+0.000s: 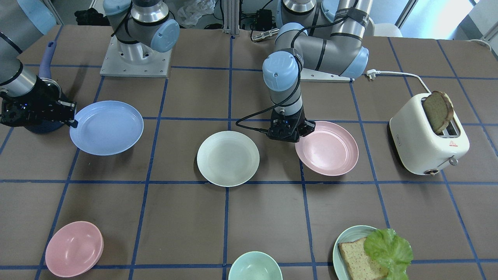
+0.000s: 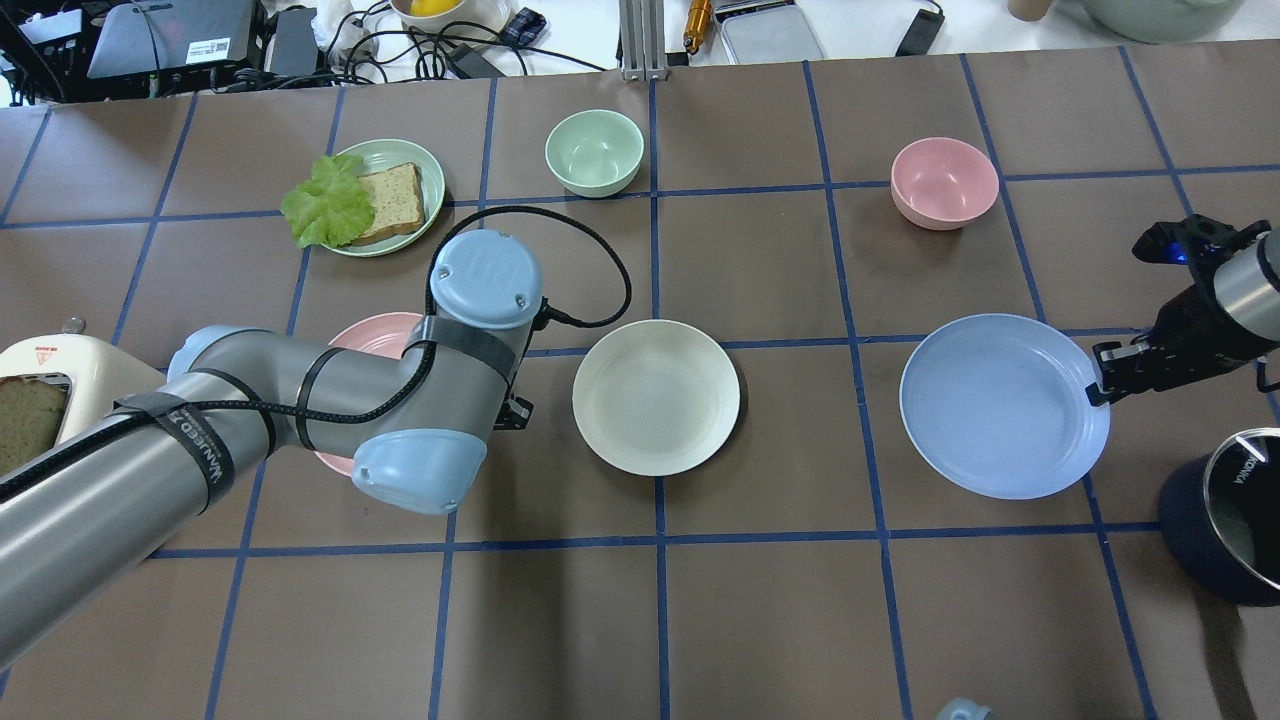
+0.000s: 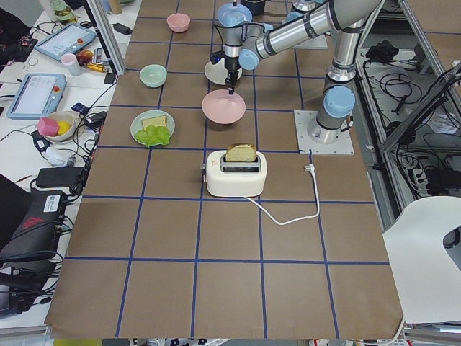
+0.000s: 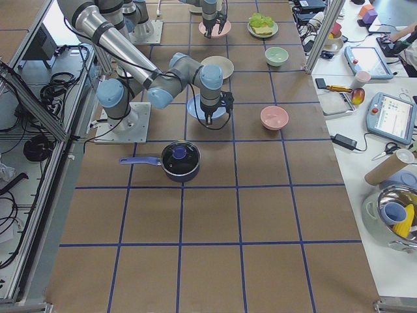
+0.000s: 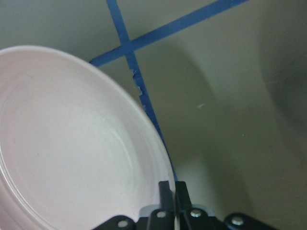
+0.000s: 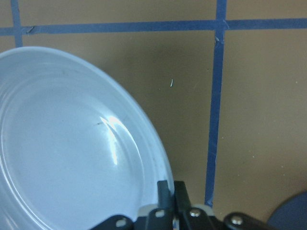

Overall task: Stack three plates with pink and blue
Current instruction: 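Carry the pink plate with the left gripper onto the cream plate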

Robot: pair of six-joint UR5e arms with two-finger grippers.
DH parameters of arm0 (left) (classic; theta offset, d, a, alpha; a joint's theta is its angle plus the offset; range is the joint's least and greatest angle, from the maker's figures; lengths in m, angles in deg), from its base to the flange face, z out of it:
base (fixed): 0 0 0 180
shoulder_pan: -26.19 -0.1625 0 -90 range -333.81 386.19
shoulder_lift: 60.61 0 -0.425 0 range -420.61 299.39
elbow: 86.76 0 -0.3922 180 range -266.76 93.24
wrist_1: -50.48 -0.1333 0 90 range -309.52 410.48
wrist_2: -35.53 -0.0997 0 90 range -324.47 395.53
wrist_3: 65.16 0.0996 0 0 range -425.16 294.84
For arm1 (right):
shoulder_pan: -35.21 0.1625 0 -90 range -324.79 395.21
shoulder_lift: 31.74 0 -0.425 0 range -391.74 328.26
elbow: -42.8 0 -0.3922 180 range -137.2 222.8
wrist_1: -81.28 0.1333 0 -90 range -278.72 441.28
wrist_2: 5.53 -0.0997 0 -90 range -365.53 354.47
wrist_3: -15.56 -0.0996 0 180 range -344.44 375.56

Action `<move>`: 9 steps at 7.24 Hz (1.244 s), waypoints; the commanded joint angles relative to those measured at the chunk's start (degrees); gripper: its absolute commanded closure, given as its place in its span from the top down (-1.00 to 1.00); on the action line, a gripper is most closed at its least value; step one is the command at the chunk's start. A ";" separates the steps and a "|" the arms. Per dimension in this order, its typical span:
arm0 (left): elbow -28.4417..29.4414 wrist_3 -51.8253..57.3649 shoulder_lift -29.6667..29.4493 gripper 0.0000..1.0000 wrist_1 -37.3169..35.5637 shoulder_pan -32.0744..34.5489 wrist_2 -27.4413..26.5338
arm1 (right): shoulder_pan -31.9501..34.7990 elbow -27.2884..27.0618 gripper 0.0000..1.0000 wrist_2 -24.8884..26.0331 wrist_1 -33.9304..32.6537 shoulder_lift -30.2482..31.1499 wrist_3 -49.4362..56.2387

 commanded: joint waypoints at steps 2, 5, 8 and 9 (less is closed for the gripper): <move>13.42 -9.92 -5.15 -1.00 12.30 6.31 0.20 | 0.00 0.79 -1.00 -0.15 0.40 -0.09 0.07; 23.36 -21.08 -11.57 -1.00 18.74 12.47 1.94 | 0.00 0.97 -1.00 -0.16 0.22 -0.61 0.16; 32.23 -29.54 -19.21 -1.00 20.94 17.40 4.15 | 0.00 1.05 -1.00 -0.16 0.05 -0.62 0.16; 35.31 -32.43 -22.02 -1.00 21.56 18.02 6.06 | 0.00 1.05 -1.00 -0.16 0.13 -0.88 0.25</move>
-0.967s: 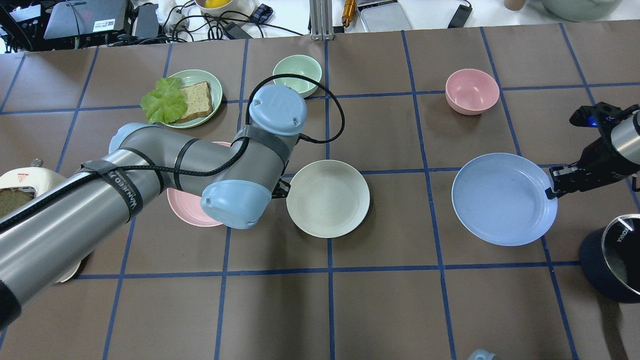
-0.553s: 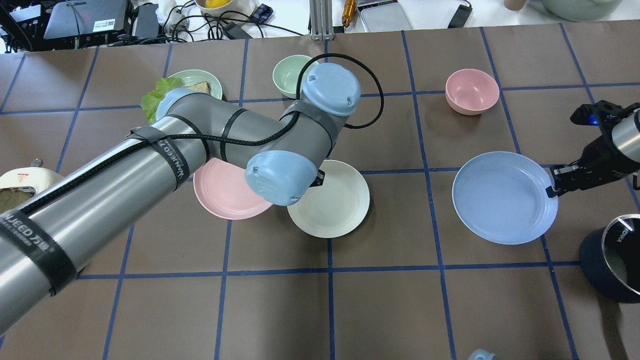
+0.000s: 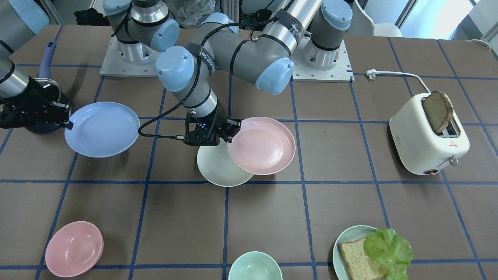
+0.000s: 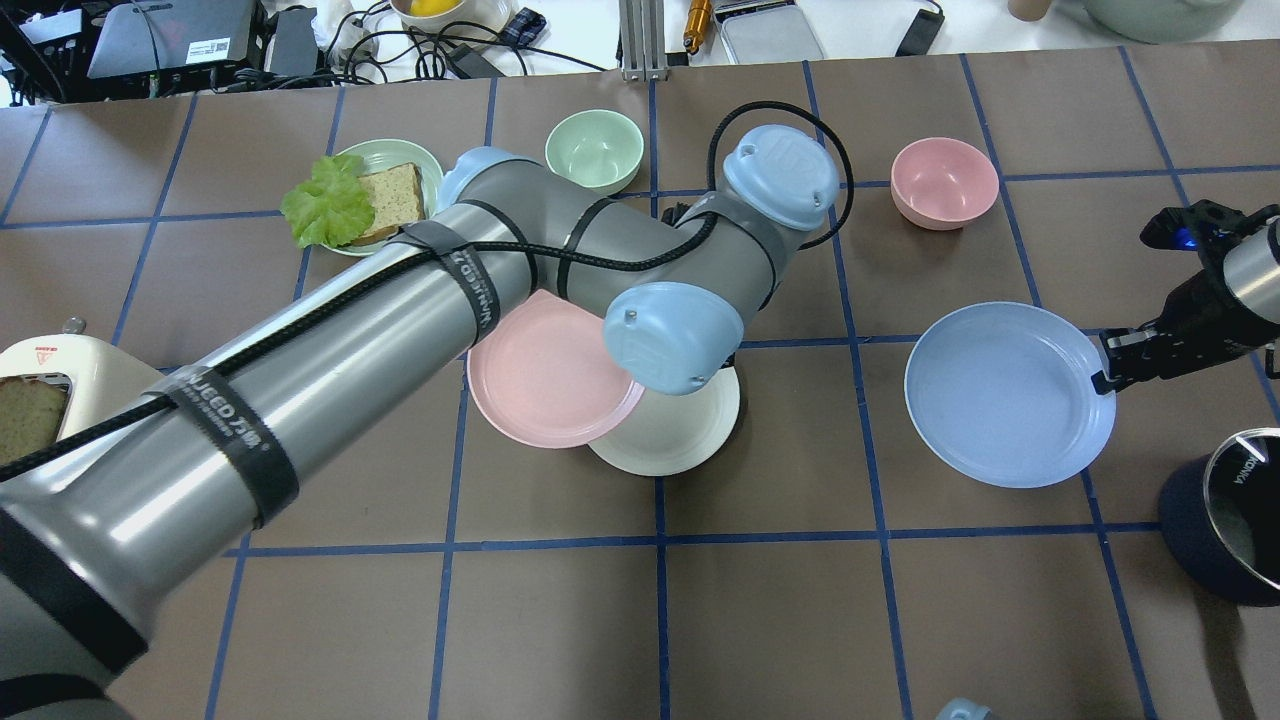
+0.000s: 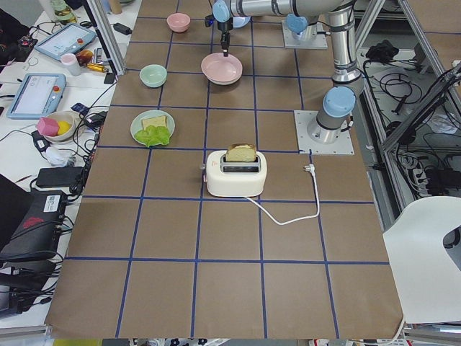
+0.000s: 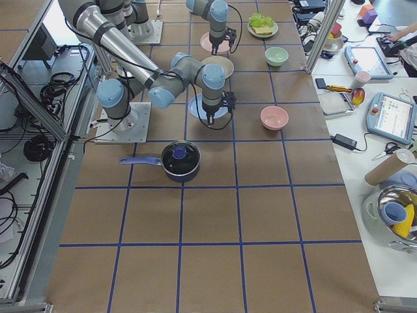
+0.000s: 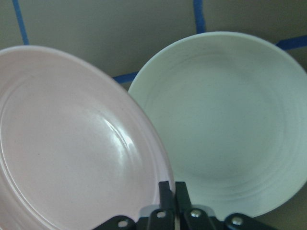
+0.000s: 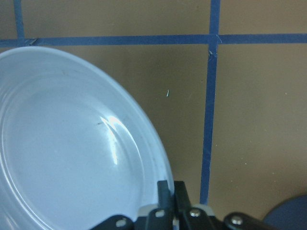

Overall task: Stack three plates with pink and blue
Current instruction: 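Carry the pink plate with the left gripper onto the cream plate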

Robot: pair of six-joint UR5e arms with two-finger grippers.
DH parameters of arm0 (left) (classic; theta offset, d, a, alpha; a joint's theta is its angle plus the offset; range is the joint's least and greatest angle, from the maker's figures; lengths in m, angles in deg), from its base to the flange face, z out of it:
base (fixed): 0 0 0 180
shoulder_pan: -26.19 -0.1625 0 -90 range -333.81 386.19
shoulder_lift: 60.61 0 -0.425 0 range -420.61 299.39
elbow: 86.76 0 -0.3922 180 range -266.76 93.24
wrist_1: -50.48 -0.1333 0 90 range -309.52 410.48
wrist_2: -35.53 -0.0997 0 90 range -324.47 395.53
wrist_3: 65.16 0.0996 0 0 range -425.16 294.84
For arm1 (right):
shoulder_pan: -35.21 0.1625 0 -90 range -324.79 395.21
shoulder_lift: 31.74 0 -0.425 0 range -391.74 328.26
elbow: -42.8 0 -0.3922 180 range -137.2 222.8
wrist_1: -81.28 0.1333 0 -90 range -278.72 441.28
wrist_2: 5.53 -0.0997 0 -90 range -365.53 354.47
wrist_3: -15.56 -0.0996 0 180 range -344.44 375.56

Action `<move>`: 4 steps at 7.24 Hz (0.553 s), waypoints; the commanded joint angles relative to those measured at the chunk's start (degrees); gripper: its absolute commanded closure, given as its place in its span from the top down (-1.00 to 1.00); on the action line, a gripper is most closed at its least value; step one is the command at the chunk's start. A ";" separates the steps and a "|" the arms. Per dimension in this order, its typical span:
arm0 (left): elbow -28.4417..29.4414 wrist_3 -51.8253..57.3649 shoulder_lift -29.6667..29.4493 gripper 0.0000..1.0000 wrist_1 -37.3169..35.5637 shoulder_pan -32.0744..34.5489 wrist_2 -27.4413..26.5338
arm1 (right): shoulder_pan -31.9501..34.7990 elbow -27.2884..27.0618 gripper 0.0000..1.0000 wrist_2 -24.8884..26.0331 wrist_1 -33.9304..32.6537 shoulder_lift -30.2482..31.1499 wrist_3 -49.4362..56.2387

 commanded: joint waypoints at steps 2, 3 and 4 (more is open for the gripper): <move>7.64 -4.13 -6.96 -1.00 3.49 3.01 1.07 | 0.00 0.03 -1.00 0.09 -0.23 -0.30 0.05; 8.53 -5.26 -7.85 -1.00 3.94 3.28 1.06 | 0.00 0.03 -1.00 0.09 -0.23 -0.30 -0.04; 8.27 -5.28 -8.46 -1.00 4.82 3.37 1.06 | 0.00 0.03 -1.00 0.09 -0.23 -0.30 -0.04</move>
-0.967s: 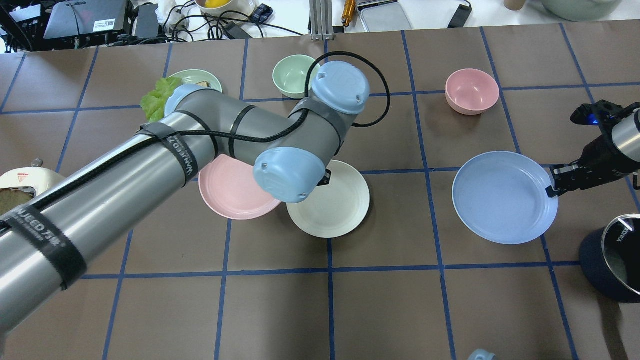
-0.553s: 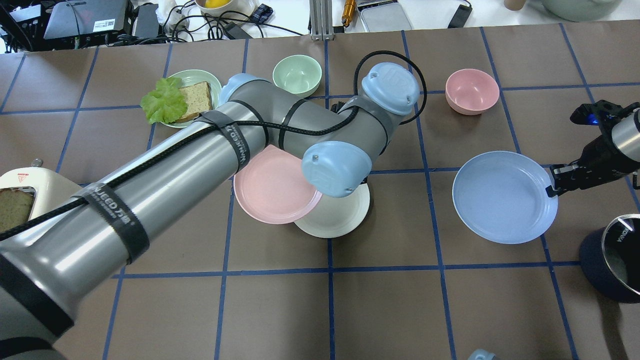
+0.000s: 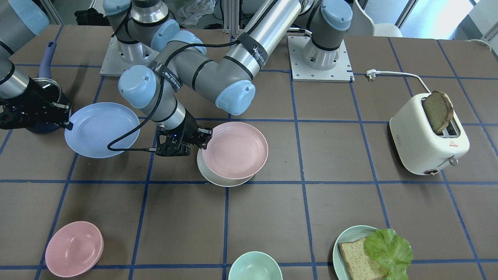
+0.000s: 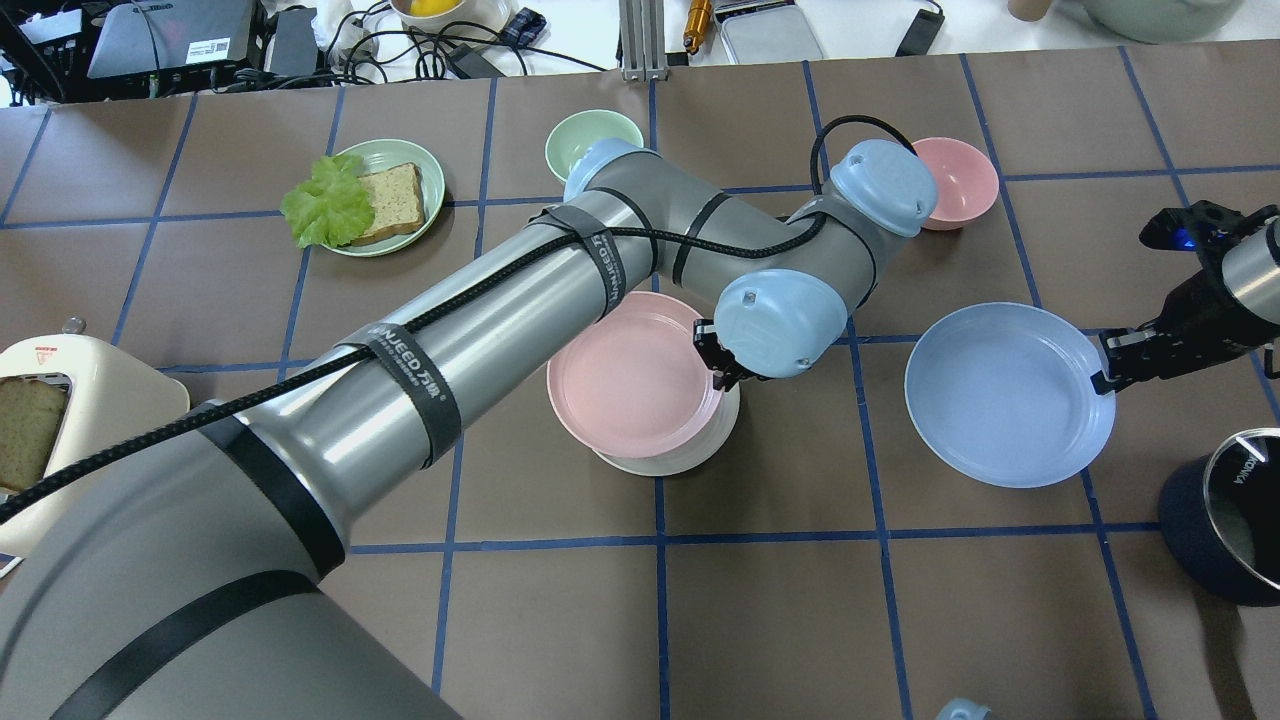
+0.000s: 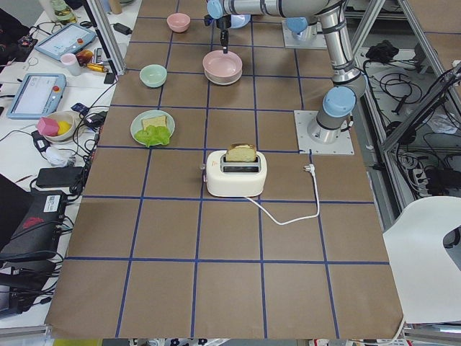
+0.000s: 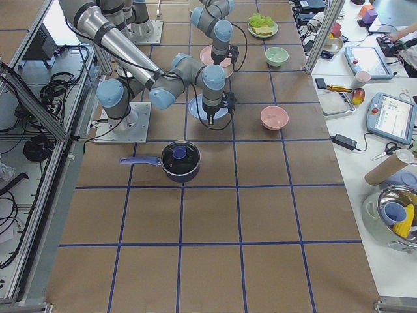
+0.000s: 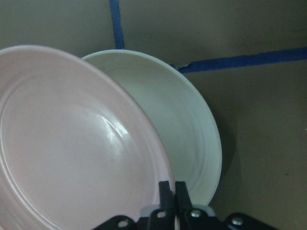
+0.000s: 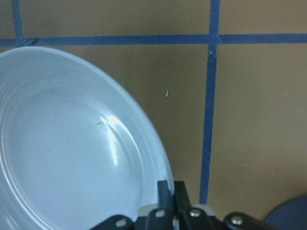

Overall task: Stack three plates with pink and blue
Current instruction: 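Carry the pink plate with the left gripper onto the cream plate, then lower the pink plate onto the cream plate and open the left gripper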

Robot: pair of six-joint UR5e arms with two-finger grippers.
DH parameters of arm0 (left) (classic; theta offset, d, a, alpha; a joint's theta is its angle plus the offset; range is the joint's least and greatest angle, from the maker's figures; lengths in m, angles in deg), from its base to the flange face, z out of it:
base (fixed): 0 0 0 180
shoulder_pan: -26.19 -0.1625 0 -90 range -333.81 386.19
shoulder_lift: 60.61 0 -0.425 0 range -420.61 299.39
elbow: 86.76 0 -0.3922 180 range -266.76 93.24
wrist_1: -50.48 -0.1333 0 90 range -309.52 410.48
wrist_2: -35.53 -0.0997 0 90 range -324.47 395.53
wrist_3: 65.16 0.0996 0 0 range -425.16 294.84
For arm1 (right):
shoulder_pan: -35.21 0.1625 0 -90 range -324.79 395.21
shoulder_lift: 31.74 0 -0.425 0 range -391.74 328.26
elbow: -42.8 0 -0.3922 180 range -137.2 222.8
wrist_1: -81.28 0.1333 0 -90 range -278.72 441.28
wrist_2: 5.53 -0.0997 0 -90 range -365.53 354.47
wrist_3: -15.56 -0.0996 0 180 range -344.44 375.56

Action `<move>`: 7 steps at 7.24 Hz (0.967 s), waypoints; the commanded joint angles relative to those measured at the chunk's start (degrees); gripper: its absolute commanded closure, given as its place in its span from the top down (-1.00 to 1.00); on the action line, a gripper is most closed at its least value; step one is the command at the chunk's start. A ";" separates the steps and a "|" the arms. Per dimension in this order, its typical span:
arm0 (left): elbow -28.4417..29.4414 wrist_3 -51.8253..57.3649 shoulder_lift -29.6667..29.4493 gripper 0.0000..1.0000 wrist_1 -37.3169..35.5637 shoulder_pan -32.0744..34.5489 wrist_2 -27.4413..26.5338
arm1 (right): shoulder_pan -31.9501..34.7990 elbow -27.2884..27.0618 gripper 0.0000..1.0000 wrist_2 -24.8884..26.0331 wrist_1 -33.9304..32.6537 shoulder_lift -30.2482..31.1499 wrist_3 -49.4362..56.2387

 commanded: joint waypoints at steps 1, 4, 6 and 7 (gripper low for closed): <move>0.58 -0.48 -1.67 -1.00 1.57 0.31 0.03 | 0.00 0.00 -1.00 0.01 -0.03 -0.01 -0.03; 0.75 -1.27 -2.55 -1.00 1.40 0.49 1.08 | 0.00 -0.09 -1.00 0.27 -0.38 -0.01 -0.12; 0.84 -1.27 -2.90 -1.00 0.88 0.49 1.69 | 0.00 -0.09 -1.00 0.45 -0.38 -0.10 -0.12; 1.19 -1.27 -2.99 -1.00 0.78 0.49 2.22 | 0.00 0.00 -1.00 0.54 -0.20 -0.01 -0.29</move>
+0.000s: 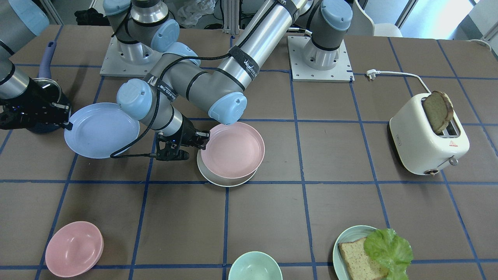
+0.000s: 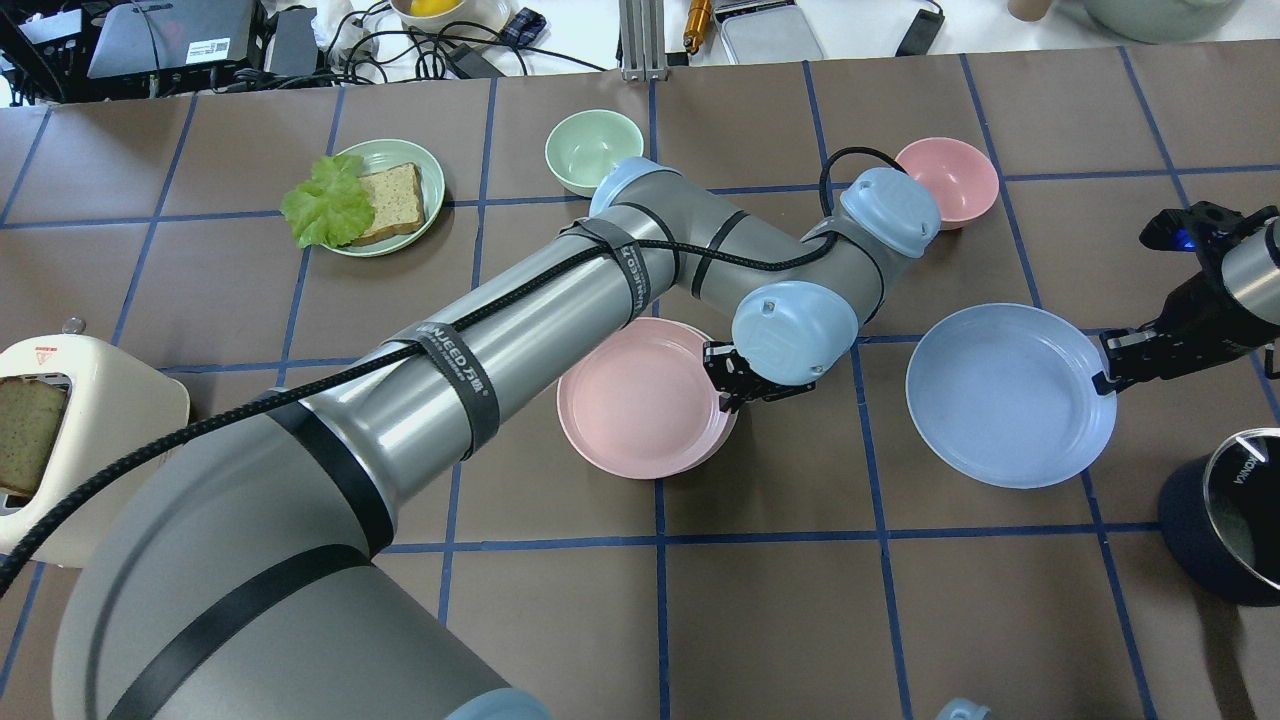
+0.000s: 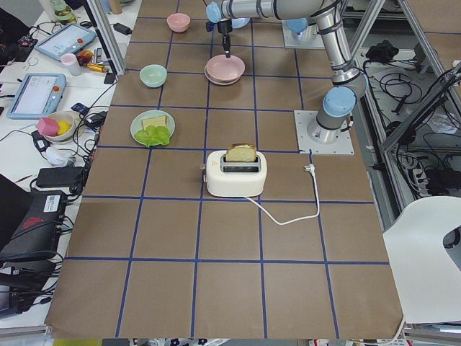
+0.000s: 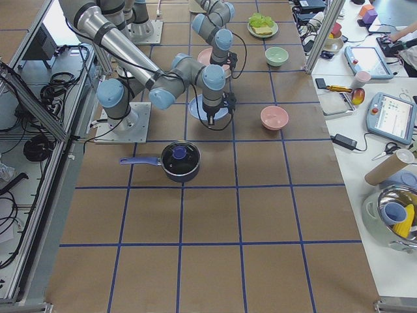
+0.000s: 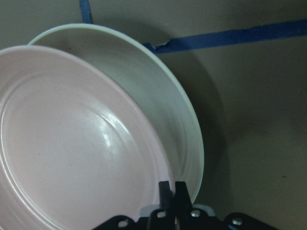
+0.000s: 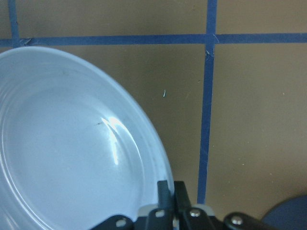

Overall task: Stack three plates with pink and blue
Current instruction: 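Lower the pink plate onto the cream plate and open the left gripper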

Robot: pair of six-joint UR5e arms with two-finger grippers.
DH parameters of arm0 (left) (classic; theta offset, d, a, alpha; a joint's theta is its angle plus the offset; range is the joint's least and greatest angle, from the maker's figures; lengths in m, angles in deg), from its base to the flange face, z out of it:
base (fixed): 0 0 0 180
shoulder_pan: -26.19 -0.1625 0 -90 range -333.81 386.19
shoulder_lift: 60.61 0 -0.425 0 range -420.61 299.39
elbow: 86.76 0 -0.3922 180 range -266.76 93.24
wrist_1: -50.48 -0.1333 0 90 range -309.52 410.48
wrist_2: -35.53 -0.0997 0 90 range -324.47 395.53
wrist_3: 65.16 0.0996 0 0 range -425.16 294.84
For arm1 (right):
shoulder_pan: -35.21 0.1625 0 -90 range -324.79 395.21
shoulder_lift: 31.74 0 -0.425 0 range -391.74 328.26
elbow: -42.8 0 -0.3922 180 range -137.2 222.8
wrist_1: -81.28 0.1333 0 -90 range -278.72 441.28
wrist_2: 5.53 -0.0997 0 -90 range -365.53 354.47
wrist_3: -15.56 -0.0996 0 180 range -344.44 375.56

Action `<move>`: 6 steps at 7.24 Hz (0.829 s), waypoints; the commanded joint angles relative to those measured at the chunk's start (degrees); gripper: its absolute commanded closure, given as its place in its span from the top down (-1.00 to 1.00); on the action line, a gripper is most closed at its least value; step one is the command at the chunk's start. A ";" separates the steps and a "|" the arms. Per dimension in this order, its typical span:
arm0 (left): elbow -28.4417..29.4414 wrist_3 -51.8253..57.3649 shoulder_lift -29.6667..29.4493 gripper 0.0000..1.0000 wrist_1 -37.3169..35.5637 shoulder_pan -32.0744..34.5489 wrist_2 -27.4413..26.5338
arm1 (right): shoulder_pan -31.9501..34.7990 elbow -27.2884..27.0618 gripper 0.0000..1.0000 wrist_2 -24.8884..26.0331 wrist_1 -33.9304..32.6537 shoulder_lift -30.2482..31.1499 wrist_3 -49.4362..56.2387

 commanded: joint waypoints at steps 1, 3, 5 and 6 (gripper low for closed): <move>1.51 -0.02 -0.62 -1.00 -0.14 0.01 0.56 | 0.00 0.00 -1.00 0.13 -0.04 -0.20 -0.05; 2.05 -0.36 -1.50 -1.00 0.21 0.01 0.30 | 0.00 0.00 -1.00 0.04 0.05 -0.38 -0.14; 2.05 -0.37 -1.33 -1.00 0.39 -0.08 0.04 | 0.00 0.00 -1.00 0.04 0.05 -0.38 -0.23; 2.05 -0.37 -1.33 -1.00 0.30 -0.08 0.38 | 0.00 0.00 -1.00 -0.04 0.05 -0.38 -0.23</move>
